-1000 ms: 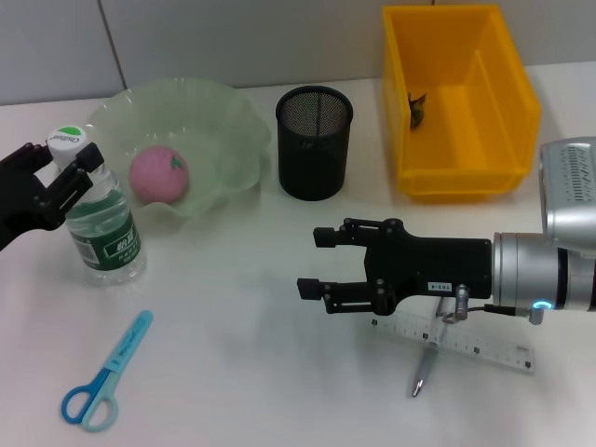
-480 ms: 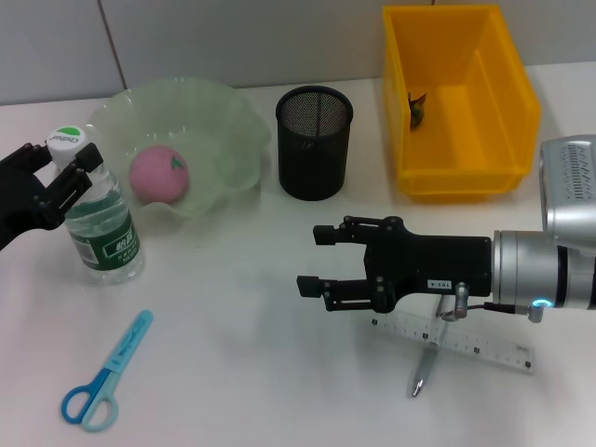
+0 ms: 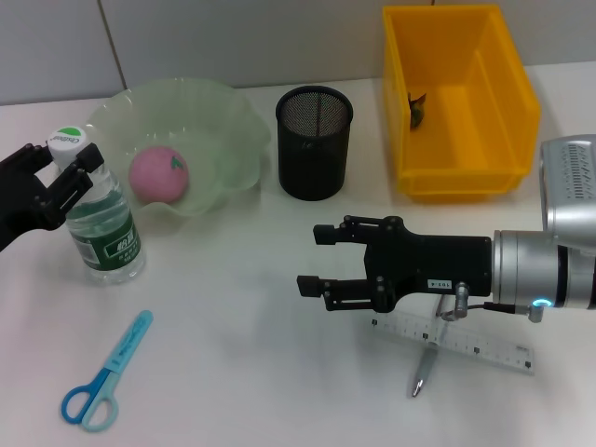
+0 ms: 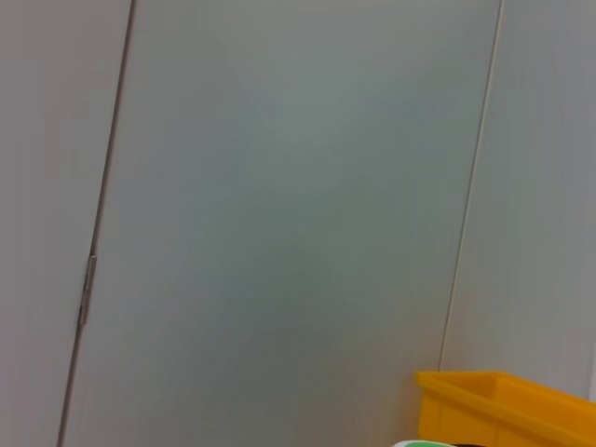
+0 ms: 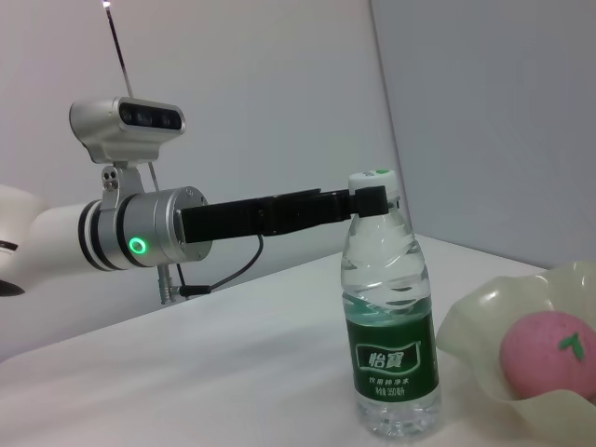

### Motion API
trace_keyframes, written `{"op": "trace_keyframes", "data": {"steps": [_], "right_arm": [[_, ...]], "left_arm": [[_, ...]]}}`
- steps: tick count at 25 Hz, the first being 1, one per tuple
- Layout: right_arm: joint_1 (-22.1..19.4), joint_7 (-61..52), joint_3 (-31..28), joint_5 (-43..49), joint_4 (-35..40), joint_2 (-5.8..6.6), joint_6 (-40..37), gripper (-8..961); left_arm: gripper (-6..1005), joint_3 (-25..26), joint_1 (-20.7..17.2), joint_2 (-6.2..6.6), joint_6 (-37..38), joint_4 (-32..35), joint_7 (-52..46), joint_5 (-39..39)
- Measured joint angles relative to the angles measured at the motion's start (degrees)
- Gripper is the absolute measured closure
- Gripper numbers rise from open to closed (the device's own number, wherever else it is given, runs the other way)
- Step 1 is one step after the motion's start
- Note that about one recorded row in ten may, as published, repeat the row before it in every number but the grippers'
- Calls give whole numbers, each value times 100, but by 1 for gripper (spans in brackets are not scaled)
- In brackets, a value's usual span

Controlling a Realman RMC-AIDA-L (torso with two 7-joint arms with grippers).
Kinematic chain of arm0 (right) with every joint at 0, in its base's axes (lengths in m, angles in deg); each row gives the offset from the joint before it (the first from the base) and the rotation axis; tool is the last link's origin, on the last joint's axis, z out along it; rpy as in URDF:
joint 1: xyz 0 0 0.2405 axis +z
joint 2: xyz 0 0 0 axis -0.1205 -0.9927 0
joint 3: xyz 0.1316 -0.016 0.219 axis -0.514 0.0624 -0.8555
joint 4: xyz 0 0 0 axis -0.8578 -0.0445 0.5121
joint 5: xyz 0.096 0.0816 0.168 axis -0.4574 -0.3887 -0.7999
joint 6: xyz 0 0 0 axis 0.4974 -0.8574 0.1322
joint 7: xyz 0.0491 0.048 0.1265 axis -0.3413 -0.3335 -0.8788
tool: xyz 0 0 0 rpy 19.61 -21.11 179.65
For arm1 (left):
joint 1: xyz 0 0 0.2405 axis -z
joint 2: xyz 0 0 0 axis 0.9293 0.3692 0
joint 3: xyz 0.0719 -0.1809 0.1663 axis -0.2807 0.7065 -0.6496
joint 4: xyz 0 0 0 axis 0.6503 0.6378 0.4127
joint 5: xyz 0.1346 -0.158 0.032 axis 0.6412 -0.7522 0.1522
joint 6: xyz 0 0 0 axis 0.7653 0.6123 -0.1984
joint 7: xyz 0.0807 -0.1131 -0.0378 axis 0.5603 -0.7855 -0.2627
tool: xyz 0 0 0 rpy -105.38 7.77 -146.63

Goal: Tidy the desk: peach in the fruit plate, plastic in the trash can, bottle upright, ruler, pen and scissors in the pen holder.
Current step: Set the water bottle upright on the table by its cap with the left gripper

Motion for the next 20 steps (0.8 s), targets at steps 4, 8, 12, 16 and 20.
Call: {"op": "trace_keyframes", "data": {"steps": [4, 8, 12, 16, 20], "right_arm": [[0, 0, 2, -3, 0, 0, 0, 189], [0, 0, 10, -6, 0, 0, 0, 189], [0, 0, 17, -6, 0, 0, 0, 189], [0, 0, 22, -7, 0, 0, 0, 189], [0, 0, 33, -14, 0, 0, -1, 189]], "left_arm": [[464, 0, 0, 0, 0, 0, 0, 0], [462, 5, -13, -1, 28, 0, -9, -1], [459, 9, -24, 5, 60, 0, -24, -7], [457, 1, -22, 6, 68, 0, -43, -19], [454, -31, -14, 13, 69, 0, -41, -18]]}}
